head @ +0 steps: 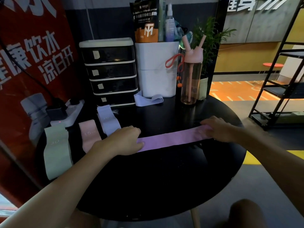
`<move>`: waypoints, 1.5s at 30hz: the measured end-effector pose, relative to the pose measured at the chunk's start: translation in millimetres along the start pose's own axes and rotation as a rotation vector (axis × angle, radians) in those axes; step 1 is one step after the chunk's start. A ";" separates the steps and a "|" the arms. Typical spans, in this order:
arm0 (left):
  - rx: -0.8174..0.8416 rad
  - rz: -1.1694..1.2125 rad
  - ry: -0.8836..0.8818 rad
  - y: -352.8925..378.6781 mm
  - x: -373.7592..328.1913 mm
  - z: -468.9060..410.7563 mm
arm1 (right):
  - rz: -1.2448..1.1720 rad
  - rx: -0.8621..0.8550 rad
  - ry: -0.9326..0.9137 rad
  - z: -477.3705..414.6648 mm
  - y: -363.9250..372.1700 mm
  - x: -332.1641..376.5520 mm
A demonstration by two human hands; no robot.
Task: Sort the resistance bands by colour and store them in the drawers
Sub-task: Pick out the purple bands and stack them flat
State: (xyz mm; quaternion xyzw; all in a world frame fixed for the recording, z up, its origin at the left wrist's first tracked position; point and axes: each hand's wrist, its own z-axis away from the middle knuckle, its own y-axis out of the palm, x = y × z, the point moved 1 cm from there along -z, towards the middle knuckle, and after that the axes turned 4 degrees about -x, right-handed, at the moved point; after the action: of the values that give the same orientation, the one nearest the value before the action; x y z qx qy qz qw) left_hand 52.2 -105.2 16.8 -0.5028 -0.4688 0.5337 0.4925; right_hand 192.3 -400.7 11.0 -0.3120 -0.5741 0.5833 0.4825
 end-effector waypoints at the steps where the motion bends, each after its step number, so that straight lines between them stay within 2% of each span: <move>1: 0.018 -0.003 -0.006 0.1 0.9 -2.5 | 0.010 0.008 -0.002 0.8 -0.9 1.4; 6: 0.085 0.041 -0.034 -1.2 6.0 -10.5 | -0.070 0.003 -0.035 4.0 -3.2 4.5; 11: 0.054 0.038 -0.012 -2.4 8.6 -8.0 | -0.181 -0.050 -0.113 8.3 -2.0 0.8; 14: 0.036 0.115 0.015 3.4 10.8 -3.3 | -0.287 -0.111 -0.119 13.5 1.9 -3.1; 22: -0.179 0.243 0.116 3.0 13.2 10.9 | -0.453 -0.397 -0.175 28.4 10.1 -13.3; 25: -0.294 0.096 0.161 -1.2 5.8 14.1 | -0.426 -0.487 -0.195 29.6 13.1 -19.3; 27: -0.312 -0.046 0.195 4.6 4.5 13.3 | -0.336 -0.415 -0.217 27.4 17.7 -25.2; 30: -0.277 -0.068 0.204 16.2 7.4 12.3 | -0.202 -0.365 -0.222 26.3 26.1 -34.7; 35: -0.267 0.095 0.195 15.1 8.6 16.8 | -0.230 -0.435 -0.256 31.1 26.9 -36.2; 40: -0.249 0.115 0.191 16.4 10.1 16.1 | -0.231 -0.445 -0.228 34.4 29.3 -35.3; 42: -0.244 0.240 0.165 19.0 13.3 14.9 | -0.270 -0.442 -0.222 34.4 28.9 -33.9; 45: -0.342 0.484 0.066 14.0 18.0 12.3 | -0.362 -0.445 -0.156 37.0 20.6 -28.9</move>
State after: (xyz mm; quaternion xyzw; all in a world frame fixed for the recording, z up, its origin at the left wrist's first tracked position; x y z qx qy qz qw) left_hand 39.0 -88.4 2.2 -0.6925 -0.4023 0.5324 0.2742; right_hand 164.0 -438.4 -9.1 -0.2570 -0.7694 0.3699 0.4529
